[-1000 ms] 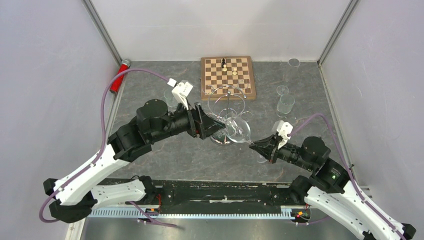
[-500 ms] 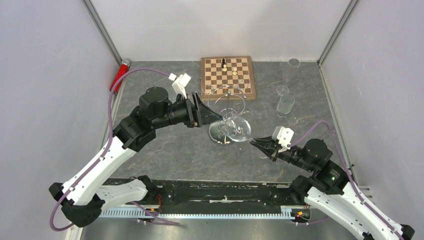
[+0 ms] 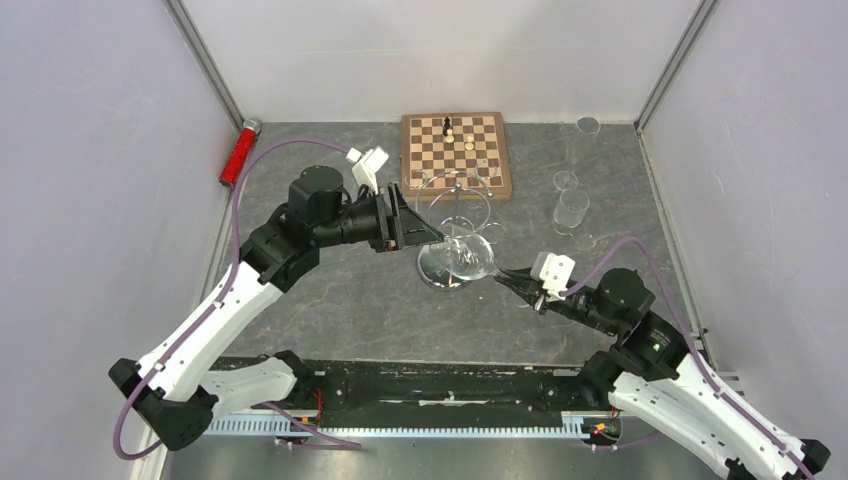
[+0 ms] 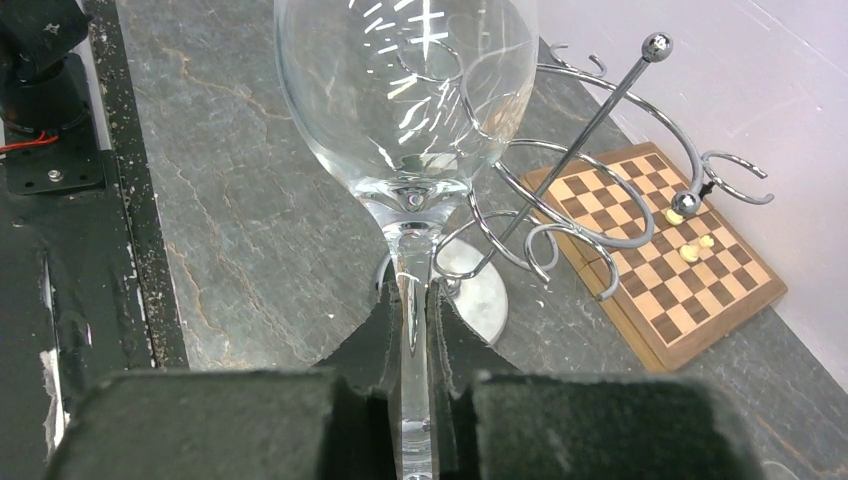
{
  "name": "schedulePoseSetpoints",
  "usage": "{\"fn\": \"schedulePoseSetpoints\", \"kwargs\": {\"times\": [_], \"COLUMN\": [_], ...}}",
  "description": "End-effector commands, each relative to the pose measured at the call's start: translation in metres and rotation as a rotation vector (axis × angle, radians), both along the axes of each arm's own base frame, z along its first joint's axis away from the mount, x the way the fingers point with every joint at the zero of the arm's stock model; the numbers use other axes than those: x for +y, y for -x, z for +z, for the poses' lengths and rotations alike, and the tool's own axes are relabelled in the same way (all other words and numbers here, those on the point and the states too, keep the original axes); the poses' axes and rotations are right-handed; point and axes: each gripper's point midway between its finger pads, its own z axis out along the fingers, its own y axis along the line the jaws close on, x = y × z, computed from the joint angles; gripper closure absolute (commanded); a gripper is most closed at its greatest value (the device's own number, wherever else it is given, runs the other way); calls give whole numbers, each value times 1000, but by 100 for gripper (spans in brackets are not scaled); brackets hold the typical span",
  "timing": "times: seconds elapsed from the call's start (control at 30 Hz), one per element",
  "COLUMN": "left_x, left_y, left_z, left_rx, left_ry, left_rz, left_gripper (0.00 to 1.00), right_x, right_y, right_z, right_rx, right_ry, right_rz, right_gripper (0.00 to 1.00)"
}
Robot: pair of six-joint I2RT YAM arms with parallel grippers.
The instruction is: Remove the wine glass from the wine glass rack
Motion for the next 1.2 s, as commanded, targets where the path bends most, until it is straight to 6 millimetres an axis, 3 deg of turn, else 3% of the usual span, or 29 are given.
{"fn": "schedulePoseSetpoints", "kwargs": {"times": [0.0,0.53,0.8,0.9,1.03,1.17], "left_x": [-3,3,2,2,2,3], "left_y": [5,3,3,2,4,5], "left_z": [2,-9,-10,-10,-8,-10], "left_rx": [12,9,9,9,3,0], "left_ry": [16,-48,-58,-63,-59,-66], "left_rz": [-47,-41,-55,-58,-69,-75], "left_gripper": [37,54,76,97,98,98], "right_x": [2,4,3,3,3,4], "right_y": [-1,-4,-9,-10,-10,-8], "right_z": [68,82,81,82,85,91], "right_rx": [-178,-210,-207,-208,-210,-209], "right_ry": [-116,-99,-90,-91,-99,-114], "right_rz": [12,10,-9,-15,-15,-5], "right_gripper": [100,100,100,100,100,88]}}
